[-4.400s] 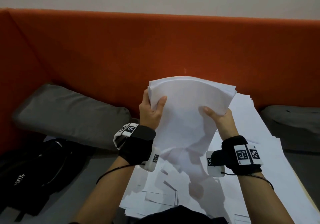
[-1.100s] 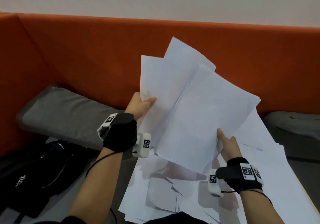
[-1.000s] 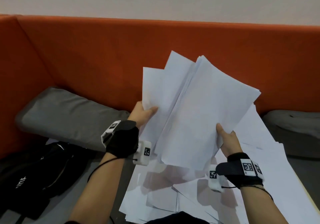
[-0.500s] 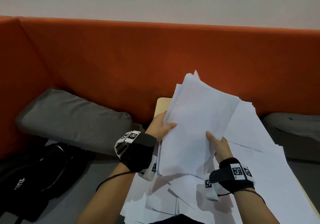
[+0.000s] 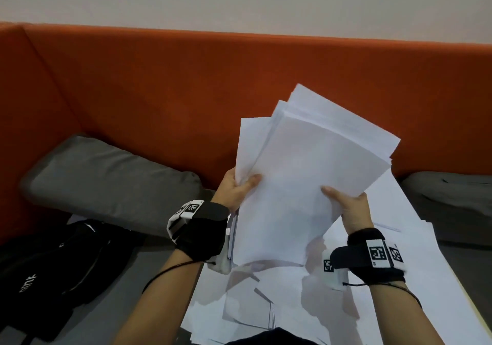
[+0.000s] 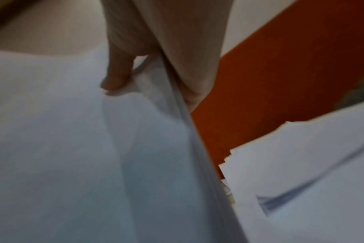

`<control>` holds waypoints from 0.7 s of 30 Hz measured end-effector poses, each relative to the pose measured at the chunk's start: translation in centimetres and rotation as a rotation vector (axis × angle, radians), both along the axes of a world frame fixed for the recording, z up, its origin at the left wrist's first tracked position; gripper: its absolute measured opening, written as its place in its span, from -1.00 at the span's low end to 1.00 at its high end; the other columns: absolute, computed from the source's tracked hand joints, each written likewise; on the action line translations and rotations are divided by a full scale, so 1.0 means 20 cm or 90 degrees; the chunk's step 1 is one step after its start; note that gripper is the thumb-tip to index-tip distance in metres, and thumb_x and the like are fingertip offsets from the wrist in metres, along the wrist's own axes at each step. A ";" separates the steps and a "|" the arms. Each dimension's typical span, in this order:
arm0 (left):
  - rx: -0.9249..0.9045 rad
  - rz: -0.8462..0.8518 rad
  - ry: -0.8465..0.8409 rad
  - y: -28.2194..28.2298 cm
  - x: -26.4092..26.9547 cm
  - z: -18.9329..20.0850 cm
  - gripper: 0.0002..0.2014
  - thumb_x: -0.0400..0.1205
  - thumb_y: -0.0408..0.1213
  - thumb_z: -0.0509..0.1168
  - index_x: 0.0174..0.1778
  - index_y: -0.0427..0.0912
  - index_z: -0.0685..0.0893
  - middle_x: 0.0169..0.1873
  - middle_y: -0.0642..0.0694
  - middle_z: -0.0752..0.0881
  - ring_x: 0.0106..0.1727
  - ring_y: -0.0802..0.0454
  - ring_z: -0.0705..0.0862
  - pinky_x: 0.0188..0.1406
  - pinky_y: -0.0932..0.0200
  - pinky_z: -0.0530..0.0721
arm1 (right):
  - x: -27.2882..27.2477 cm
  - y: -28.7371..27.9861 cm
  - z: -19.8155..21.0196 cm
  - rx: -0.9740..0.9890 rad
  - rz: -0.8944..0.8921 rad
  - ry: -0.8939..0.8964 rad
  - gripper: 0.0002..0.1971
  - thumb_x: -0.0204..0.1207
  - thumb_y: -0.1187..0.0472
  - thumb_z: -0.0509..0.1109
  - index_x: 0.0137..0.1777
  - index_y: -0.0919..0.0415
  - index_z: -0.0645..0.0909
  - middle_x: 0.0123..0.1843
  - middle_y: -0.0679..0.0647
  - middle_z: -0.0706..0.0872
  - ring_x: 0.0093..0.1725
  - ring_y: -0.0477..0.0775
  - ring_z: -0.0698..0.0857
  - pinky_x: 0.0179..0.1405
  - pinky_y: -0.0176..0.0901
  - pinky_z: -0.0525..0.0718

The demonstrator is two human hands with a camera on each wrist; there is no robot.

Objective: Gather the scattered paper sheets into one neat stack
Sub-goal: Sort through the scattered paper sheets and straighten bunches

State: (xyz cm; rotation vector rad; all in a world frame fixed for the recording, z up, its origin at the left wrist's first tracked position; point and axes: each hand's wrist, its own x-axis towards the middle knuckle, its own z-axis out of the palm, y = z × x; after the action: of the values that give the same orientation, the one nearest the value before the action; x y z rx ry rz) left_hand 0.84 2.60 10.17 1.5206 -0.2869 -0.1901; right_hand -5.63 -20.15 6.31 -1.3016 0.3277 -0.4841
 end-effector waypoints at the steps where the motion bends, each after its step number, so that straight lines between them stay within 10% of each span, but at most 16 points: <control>1: -0.009 0.011 0.002 0.00 0.00 -0.01 -0.84 0.61 -0.49 0.26 0.06 -0.21 0.59 -0.41 0.27 0.76 -0.35 0.48 0.70 -0.30 0.57 0.63 | 0.00 0.01 0.03 -0.034 -0.024 -0.005 -0.76 0.32 0.42 0.53 -0.06 0.16 0.68 -0.15 0.01 0.79 -0.21 -0.09 0.77 -0.22 -0.35 0.70; 11: -0.036 0.008 0.008 0.04 0.02 -0.05 -0.70 0.47 -0.65 0.35 -0.16 -0.12 0.66 -0.41 0.19 0.80 -0.32 0.30 0.77 -0.29 0.38 0.72 | 0.04 0.07 0.13 -0.208 0.026 -0.049 -0.40 0.23 0.45 0.61 0.20 0.17 0.43 0.00 -0.16 0.65 -0.12 -0.47 0.69 -0.15 -0.51 0.65; 18: 0.053 0.061 -0.049 -0.01 0.01 -0.09 -0.97 0.53 -0.42 0.40 -0.15 -0.29 0.69 -0.31 -0.14 0.70 -0.26 0.10 0.67 -0.09 0.04 0.61 | 0.03 0.04 0.08 -0.224 0.034 0.006 -0.77 0.38 0.44 0.49 0.02 0.30 0.62 -0.32 -0.20 0.79 -0.24 -0.23 0.73 -0.28 -0.45 0.61; 21: -0.016 0.108 -0.081 -0.03 0.03 0.01 -0.90 0.54 -0.47 0.37 -0.16 -0.19 0.70 -0.41 0.12 0.76 -0.29 0.20 0.70 -0.12 0.14 0.64 | 0.04 0.02 0.13 -0.196 0.022 -0.013 -0.74 0.38 0.50 0.46 0.00 0.20 0.62 -0.32 -0.34 0.79 -0.28 -0.39 0.73 -0.27 -0.53 0.63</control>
State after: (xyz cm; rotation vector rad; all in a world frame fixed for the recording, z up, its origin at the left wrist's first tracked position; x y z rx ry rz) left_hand 1.39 1.94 10.31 1.5265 -0.2586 0.0457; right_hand -4.75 -19.76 8.98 -1.5967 0.2178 -0.5330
